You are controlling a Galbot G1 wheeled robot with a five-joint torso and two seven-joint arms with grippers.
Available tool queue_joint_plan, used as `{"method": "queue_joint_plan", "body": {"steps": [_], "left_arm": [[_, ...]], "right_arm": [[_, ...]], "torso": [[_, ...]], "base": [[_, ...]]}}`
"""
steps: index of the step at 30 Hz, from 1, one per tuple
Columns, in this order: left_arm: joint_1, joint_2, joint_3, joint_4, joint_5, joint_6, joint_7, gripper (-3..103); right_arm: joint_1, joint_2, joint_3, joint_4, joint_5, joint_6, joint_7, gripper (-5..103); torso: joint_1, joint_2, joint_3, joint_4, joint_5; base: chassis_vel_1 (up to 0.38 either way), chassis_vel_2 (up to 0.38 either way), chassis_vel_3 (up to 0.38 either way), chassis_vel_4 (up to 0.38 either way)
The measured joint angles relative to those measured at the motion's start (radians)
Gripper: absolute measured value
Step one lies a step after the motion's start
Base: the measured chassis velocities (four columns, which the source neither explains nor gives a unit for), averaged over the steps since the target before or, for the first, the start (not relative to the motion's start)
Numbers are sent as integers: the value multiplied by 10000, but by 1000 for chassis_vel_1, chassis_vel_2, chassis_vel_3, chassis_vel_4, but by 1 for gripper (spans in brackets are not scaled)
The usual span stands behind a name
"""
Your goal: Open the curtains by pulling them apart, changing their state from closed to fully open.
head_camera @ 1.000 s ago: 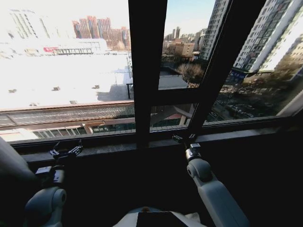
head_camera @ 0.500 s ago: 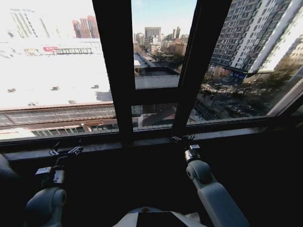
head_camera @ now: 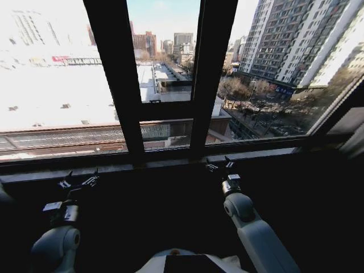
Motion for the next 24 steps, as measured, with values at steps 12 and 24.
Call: {"method": "queue_joint_plan", "body": {"steps": [12,24], "left_arm": [[6,22,-17,-27,13,23,2,100],[148,-35,-63,-24,110,-1,4,100]], "right_arm": [[-82,-27,0,137,-12,-4,24,100],[-82,-16,-122,157,-17,-12,32,100]], "torso": [[3,0,1,3,0],[1,0,0,4,-1]], "base": [[-102,-332,93,337],[-65,-368,68,365]]}}
